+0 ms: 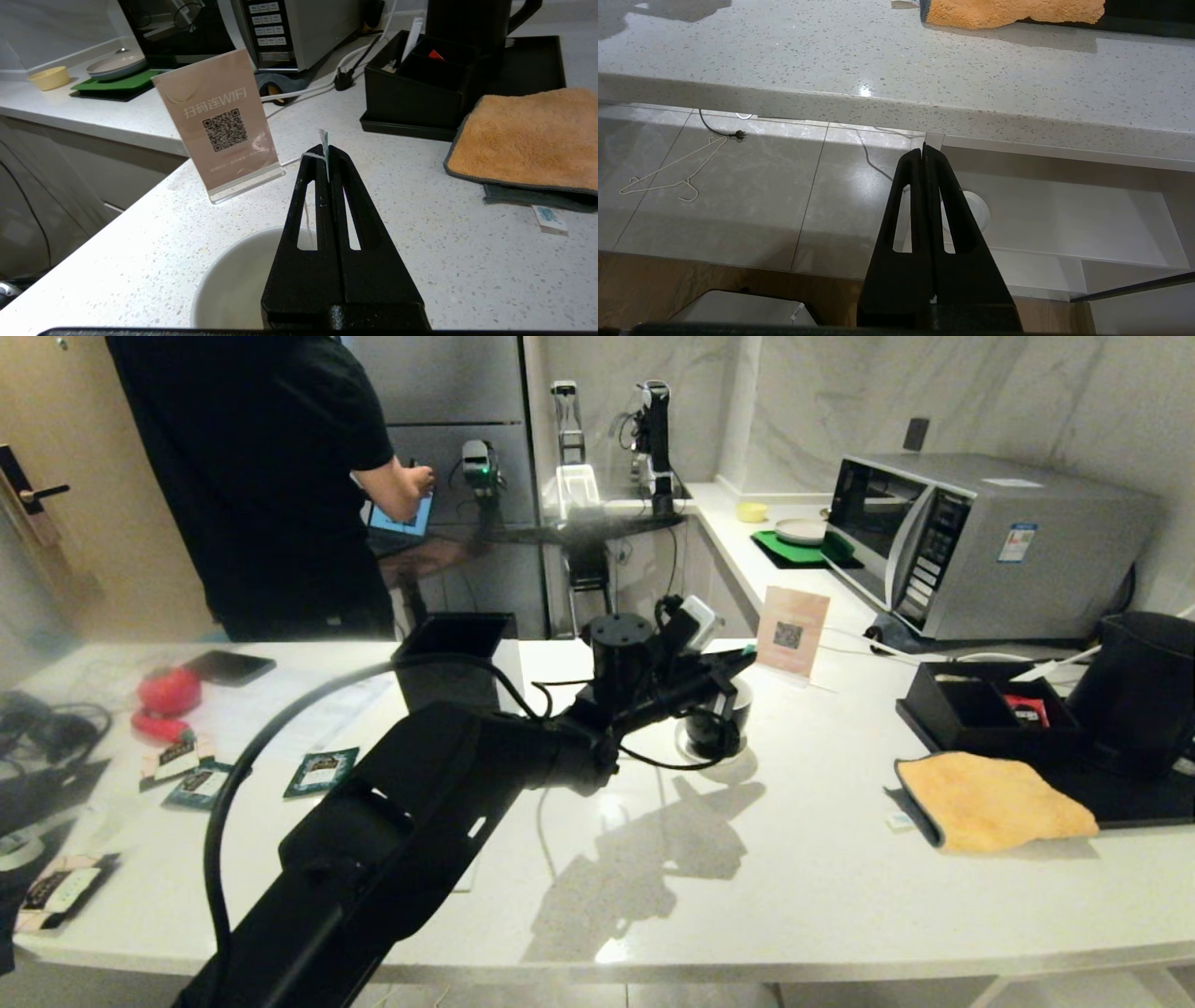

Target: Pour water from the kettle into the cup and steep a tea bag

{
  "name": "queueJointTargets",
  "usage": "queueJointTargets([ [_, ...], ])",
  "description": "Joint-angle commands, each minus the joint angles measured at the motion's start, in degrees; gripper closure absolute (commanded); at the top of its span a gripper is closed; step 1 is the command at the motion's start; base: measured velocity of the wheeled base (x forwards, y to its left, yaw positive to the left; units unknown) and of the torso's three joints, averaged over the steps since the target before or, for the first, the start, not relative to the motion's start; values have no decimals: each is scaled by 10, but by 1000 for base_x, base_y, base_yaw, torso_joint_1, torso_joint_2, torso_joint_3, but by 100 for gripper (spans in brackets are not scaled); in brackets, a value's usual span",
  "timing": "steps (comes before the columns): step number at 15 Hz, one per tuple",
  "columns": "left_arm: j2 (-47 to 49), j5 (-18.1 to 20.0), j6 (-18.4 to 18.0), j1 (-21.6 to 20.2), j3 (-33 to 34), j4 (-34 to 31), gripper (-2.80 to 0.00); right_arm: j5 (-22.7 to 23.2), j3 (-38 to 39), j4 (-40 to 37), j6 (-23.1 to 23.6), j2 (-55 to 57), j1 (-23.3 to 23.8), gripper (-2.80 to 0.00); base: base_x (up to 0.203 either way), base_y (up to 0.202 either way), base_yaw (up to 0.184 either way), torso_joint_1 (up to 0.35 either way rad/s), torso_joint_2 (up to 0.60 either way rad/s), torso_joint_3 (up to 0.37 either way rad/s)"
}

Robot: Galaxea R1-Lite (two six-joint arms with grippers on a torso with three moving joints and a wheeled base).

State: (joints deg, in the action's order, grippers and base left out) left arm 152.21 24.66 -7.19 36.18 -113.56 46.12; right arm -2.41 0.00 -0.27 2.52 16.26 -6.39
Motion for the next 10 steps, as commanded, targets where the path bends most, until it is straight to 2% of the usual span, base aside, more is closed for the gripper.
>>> queueJointTargets([
  [1,-6,-1,0,0,0,0,0,0,0,0,0,1,0,0,0,0,0,0,0,0],
  [10,-59,-5,1,-3,0,-24,0,0,0,0,0,1,0,0,0,0,0,0,0,0],
])
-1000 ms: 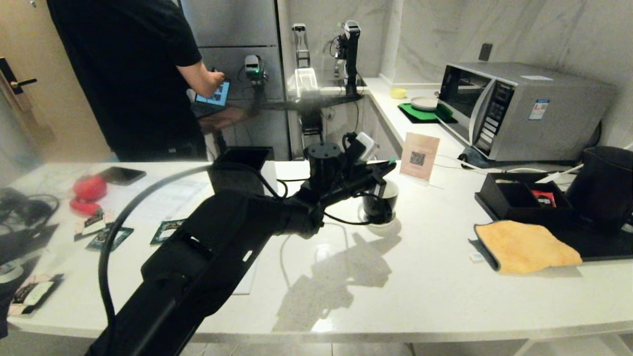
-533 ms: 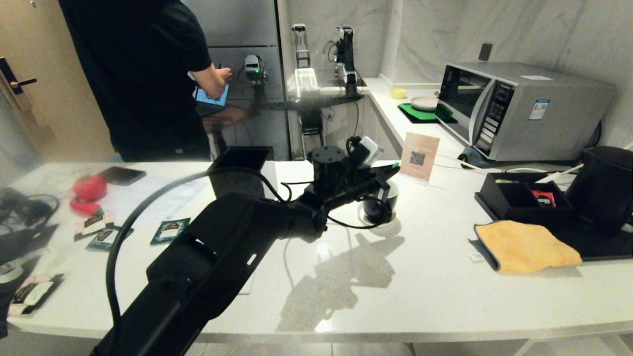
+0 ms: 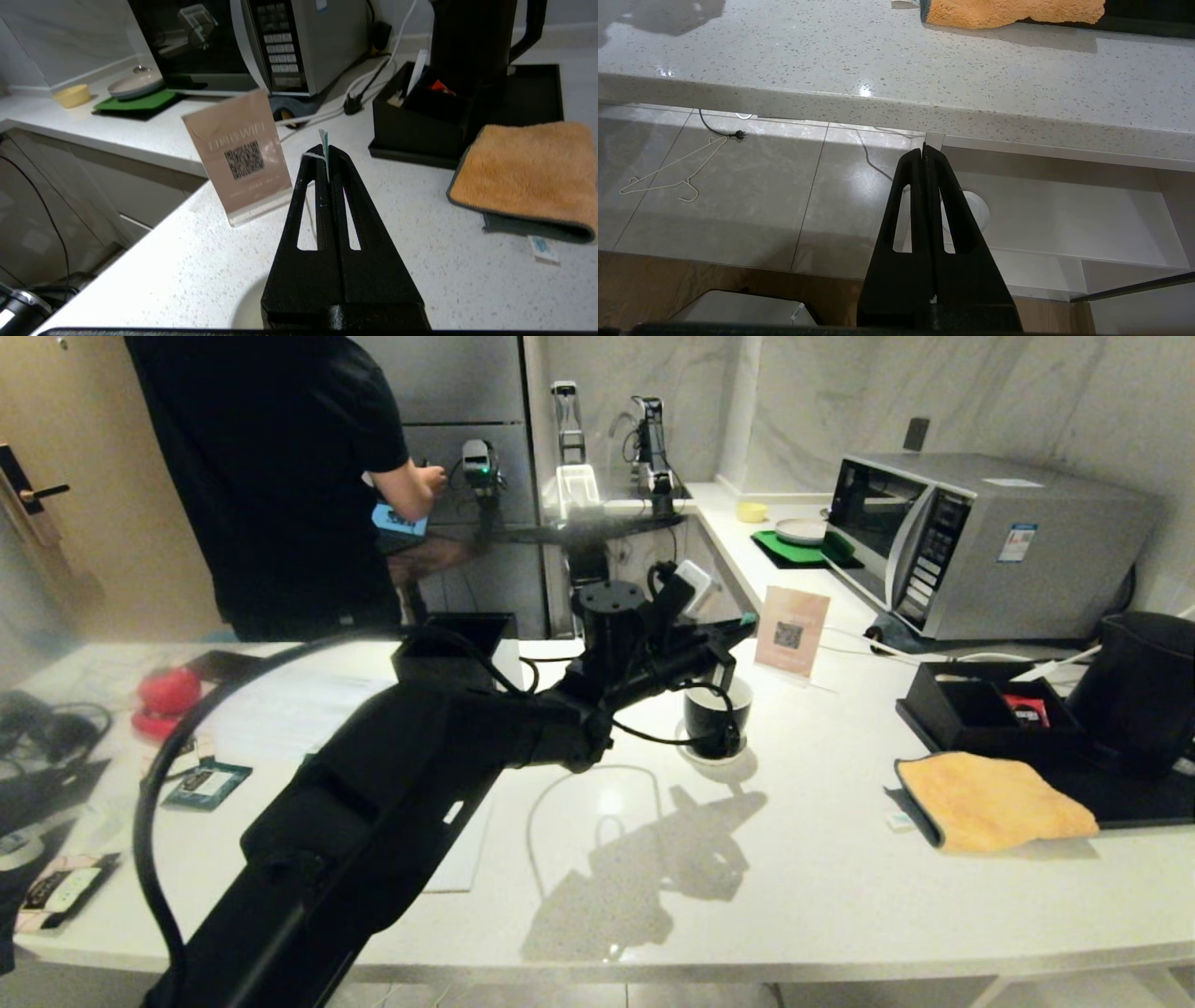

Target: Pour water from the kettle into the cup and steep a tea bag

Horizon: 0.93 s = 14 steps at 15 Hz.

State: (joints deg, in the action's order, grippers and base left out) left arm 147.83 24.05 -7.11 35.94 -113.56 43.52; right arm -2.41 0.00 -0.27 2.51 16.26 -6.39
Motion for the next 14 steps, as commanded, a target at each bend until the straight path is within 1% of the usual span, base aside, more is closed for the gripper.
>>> queueJointTargets([
  [1,-21,1,1,-1,0,1,0,0,0,0,0,1,0,0,0,0,0,0,0,0],
  [6,-46,2,14,-1,0,-16,0,0,0,0,0,1,0,0,0,0,0,0,0,0],
  [8,-53,3,14,-1,0,-27,0,0,0,0,0,1,0,0,0,0,0,0,0,0],
  [14,-57,-1,14,-3,0,-28,0,0,0,0,0,1,0,0,0,0,0,0,0,0],
])
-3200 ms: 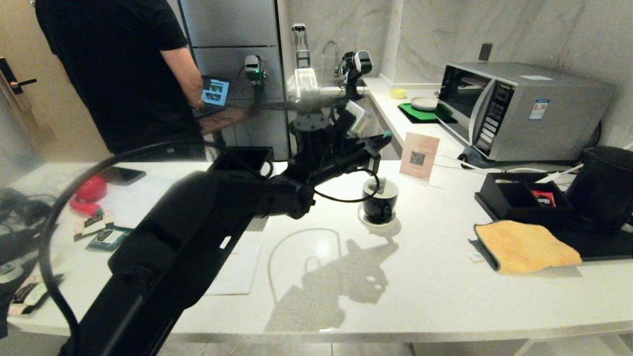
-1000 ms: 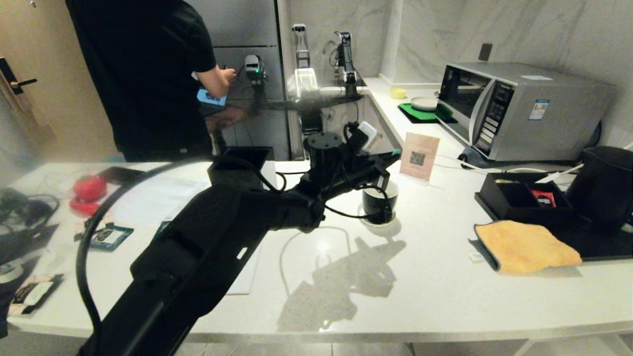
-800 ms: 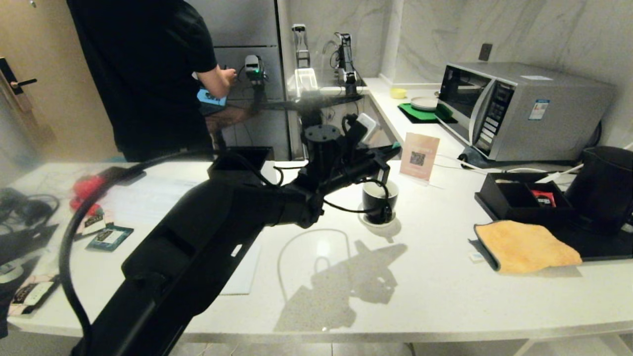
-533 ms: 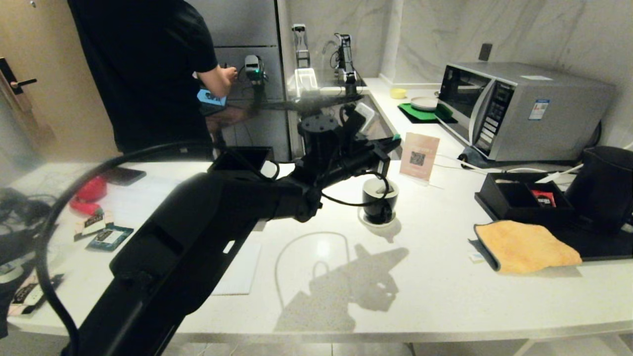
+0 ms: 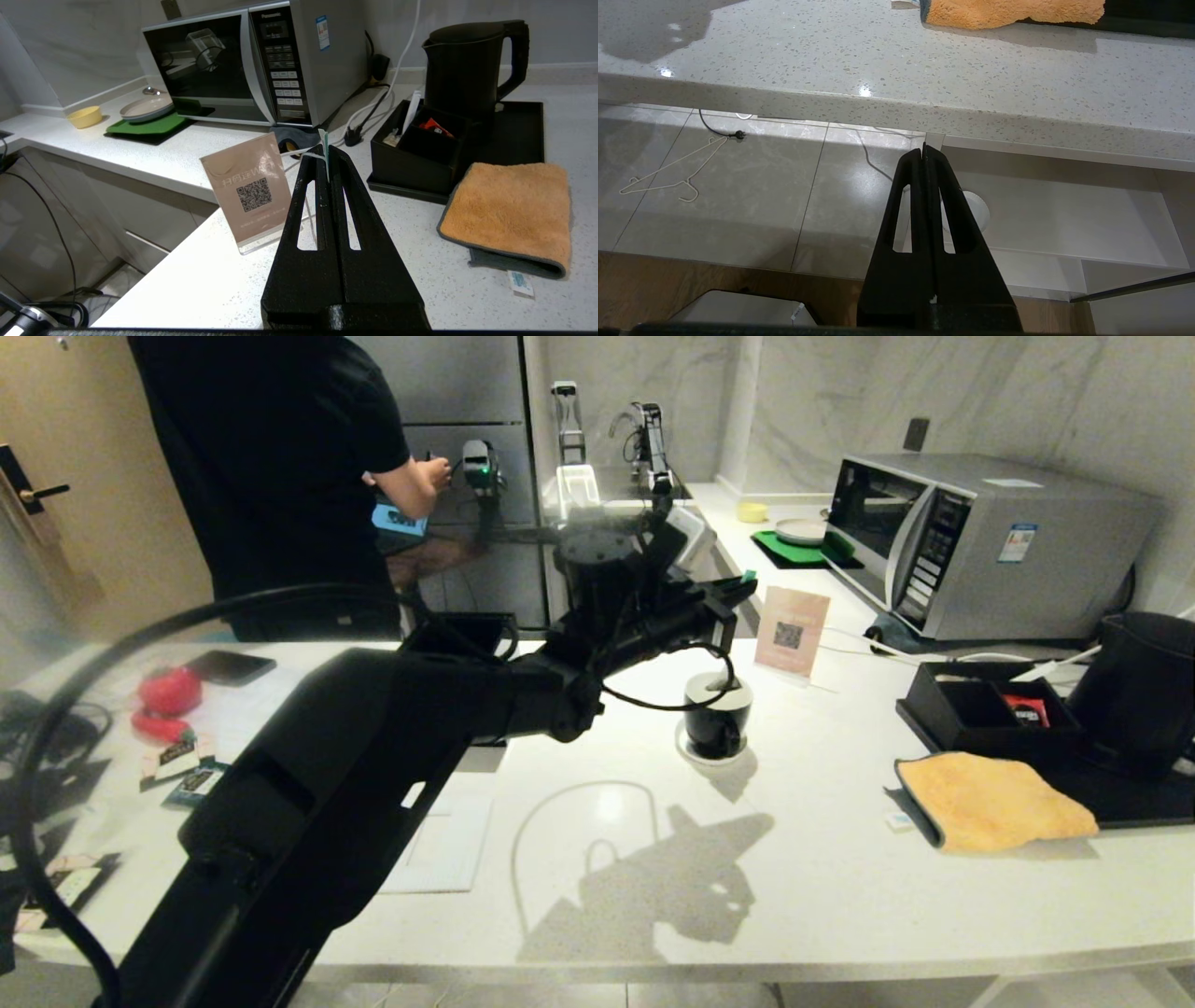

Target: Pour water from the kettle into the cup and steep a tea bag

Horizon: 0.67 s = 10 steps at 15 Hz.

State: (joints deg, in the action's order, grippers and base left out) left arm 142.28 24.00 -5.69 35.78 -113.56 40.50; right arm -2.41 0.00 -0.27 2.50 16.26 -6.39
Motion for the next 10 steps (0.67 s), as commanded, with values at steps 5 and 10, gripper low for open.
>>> queueJointTargets([
  [5,8,-12,-2,3,1,2,0,0,0,0,0,1,0,0,0,0,0,0,0,0],
  [10,33,-12,-5,7,1,3,0,0,0,0,0,1,0,0,0,0,0,0,0,0],
])
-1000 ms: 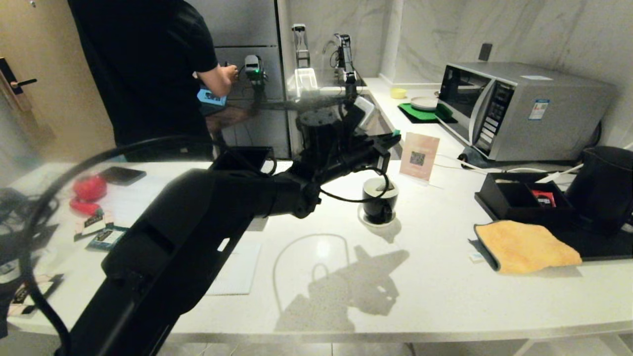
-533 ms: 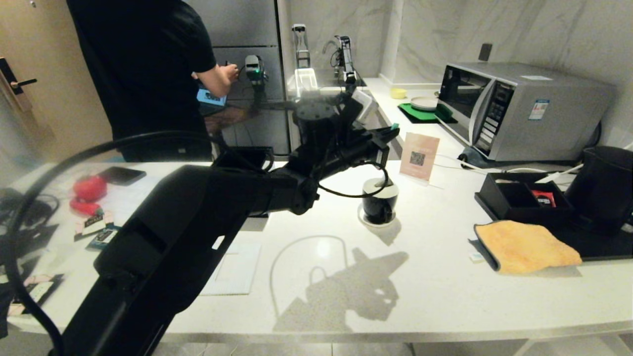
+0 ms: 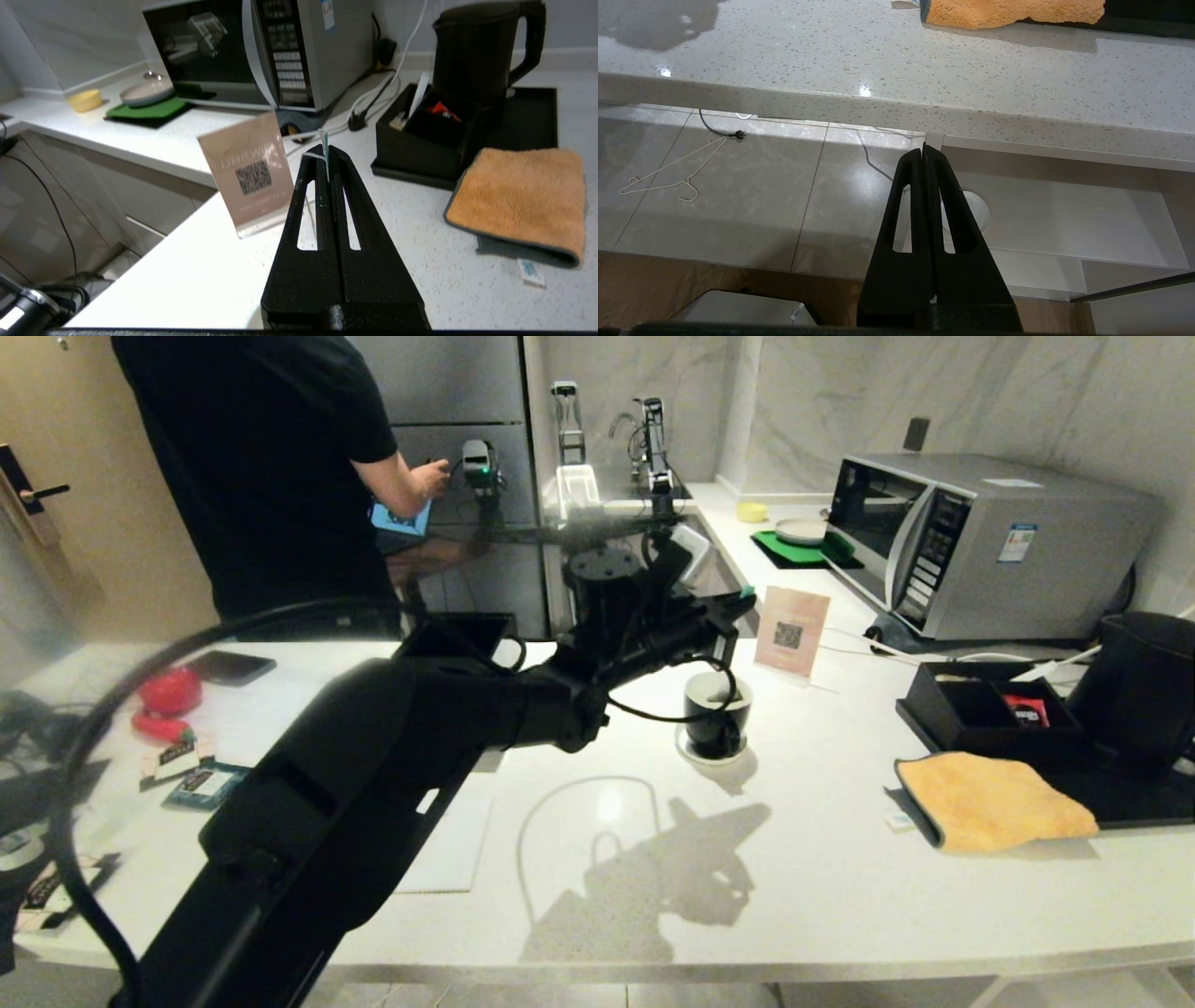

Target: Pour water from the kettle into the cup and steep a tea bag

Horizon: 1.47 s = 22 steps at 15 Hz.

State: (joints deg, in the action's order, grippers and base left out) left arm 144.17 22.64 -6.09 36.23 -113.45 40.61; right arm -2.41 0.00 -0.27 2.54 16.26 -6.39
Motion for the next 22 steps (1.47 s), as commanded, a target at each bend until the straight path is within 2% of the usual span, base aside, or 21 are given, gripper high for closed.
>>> queueJointTargets([
  [1,21,1,-1,7,0,3,0,0,0,0,0,1,0,0,0,0,0,0,0,0],
  [9,72,2,0,2,0,76,0,0,0,0,0,1,0,0,0,0,0,0,0,0],
  [22,48,-2,1,2,0,66,0,0,0,0,0,1,0,0,0,0,0,0,0,0],
])
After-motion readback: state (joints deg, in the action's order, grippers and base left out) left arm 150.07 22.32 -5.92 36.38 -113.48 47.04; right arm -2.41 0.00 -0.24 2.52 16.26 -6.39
